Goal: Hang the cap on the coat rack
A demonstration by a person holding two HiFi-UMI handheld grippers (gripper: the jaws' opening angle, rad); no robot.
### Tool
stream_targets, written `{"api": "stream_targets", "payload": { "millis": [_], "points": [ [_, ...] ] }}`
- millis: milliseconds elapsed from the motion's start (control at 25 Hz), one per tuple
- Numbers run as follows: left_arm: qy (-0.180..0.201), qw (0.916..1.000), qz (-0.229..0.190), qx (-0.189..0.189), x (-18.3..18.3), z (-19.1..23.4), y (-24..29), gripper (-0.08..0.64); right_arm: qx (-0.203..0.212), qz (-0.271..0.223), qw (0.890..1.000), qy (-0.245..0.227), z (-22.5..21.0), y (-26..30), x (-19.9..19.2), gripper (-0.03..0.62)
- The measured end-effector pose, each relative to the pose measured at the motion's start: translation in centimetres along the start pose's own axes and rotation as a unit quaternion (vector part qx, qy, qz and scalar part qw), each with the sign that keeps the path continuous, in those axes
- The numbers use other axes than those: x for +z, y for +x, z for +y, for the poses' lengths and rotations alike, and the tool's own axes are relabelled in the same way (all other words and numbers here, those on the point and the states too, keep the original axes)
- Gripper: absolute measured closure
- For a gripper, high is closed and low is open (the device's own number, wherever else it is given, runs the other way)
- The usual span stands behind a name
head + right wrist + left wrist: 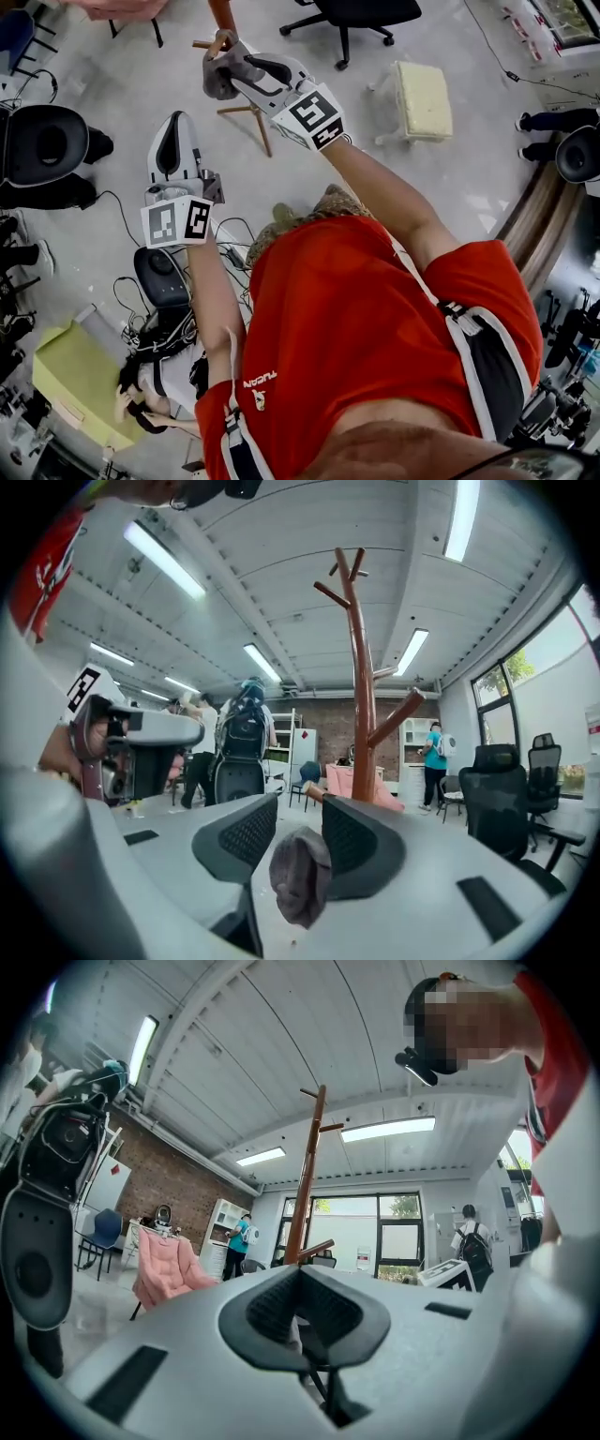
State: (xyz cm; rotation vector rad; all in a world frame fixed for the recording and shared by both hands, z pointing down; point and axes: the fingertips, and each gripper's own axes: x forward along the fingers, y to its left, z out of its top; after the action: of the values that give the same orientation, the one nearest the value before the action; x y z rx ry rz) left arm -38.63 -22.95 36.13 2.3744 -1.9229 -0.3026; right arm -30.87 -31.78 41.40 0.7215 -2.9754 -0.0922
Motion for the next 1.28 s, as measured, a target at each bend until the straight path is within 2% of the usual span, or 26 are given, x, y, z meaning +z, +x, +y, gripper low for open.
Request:
{"api": "stream_targets", "payload": {
  "millis": [120,320,480,720,1000,1280],
  "points": [
    [0.008,0.9999,-0.004,0.006,0.5,-1.5,0.1,0.552,0.042,-0.03,0.999,0.002,0.7,-1.5,2.5,0.45],
    [0.02,0.9997,-0.014,0.011,1.4,-5.0,0.3,0.552,0.116,-0.077,0.99,0.01,1.4,-5.2,6.5,0.505],
    [0.028,0.9991,-0.028,0.018,2.1,-8.7,0.1,0.552,0.17,-0.108,0.979,0.002,1.6,-9.3,8.7,0.539],
    [0.043,0.9974,-0.05,0.031,2.7,-15.3,-0.1,0.552,0.246,-0.12,0.962,0.004,1.7,-16.1,9.8,0.561],
    [0.064,0.9954,-0.05,0.05,2.2,-21.0,-0.8,0.552,0.284,-0.108,0.953,0.013,2.4,-21.0,9.2,0.568],
    [0.053,0.9969,-0.046,0.036,1.3,-23.2,-1.8,0.552,0.27,-0.124,0.955,0.028,3.3,-23.4,9.3,0.569]
  ]
}}
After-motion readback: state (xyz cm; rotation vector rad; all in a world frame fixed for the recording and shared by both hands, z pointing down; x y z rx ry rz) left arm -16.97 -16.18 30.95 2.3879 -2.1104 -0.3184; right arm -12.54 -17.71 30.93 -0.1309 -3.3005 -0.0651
